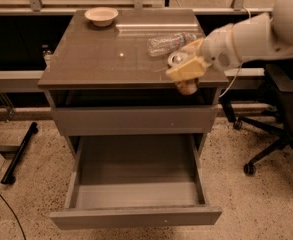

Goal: Pick orange can from middle drawer and place on counter

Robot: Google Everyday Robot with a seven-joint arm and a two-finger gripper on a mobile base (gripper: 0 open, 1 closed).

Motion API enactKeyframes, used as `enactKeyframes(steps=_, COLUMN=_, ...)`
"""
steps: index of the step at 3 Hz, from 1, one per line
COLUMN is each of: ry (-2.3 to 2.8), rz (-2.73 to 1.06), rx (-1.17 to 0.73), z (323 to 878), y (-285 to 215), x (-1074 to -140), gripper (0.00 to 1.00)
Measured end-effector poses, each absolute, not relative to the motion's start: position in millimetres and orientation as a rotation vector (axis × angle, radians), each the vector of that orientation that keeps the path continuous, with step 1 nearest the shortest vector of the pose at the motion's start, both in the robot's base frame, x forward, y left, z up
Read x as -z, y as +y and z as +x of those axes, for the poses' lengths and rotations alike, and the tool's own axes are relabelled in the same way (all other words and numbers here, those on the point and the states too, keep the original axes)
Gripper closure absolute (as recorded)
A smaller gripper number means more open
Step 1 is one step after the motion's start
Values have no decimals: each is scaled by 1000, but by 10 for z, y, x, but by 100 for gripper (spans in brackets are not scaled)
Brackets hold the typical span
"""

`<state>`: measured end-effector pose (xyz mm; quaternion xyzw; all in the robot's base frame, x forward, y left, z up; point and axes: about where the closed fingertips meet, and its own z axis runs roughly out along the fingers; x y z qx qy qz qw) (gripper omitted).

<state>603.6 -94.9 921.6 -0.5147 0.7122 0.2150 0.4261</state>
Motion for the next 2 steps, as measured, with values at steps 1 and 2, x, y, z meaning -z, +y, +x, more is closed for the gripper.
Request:
enactKeyframes(steps=1, ry=1749, rz=-1258, rx=-504, z=6139, y=-1031, x=-9505, gripper=100)
enactKeyframes(steps=2, ry=1749, rz=-1258, rx=-504, z=6139, y=-1031, x=-9505, gripper=100)
